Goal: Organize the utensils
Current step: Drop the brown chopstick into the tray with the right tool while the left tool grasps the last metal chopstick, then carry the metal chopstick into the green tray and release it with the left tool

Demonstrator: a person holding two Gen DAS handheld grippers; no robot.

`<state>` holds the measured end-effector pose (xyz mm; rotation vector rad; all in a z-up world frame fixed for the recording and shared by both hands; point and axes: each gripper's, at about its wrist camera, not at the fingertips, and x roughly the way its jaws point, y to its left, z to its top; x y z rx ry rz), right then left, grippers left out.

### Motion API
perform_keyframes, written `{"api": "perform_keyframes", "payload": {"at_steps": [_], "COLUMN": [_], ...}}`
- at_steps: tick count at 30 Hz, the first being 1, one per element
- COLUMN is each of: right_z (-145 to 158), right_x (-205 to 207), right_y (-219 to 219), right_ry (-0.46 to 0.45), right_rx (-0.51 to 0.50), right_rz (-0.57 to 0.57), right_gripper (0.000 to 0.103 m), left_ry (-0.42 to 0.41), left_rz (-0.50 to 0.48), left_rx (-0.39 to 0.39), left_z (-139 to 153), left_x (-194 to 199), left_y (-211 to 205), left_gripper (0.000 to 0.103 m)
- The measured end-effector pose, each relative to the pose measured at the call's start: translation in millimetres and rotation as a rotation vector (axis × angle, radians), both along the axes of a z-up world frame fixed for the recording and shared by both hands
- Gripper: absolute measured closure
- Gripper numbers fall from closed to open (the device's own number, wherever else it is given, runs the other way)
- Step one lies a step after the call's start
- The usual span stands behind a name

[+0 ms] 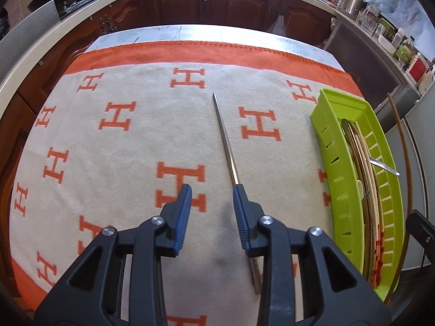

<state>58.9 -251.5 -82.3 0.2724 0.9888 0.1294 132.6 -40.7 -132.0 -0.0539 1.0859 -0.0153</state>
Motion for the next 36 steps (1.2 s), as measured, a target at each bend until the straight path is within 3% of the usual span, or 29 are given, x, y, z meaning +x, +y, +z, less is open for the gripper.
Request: {"api": "perform_keyframes", "payload": {"at_steps": [7, 12, 19, 25, 36], "right_z": [-13.9, -21.9, -26.0, -27.3, -27.1], "right_x": [10.1, 11.2, 5.5, -2.7, -13.4], "right_y": [-14.2, -21.5, -21.0, -18.6, -12.0], "right_ry": [0.027, 0.042, 0.043, 0.039, 0.036], "right_rx": [-0.082, -0.041, -0.002, 0.022, 0.026], "right_rz": [-0.029, -0.050, -0.057, -0.056, -0.038], "right_gripper": [0.096, 0.096, 0.096, 0.096, 0.096], "left_ry": [0.017, -0.005, -0.040, -0.062, -0.060], "left_rz": [0.002, -0.005, 0.012, 0.026, 0.035], "left_rx": [0.041, 0.076, 0.058, 0.062, 0.023], "left_z": [-17.2, -20.9, -22.0, -22.0, -16.5], "left_x": [11.7, 12.1, 8.8, 4.0, -5.3], "left_y": [-17.1, -23.0, -18.8, -15.0, -10.2], "left_gripper": [0.075, 0.075, 0.075, 0.098, 0.099]}}
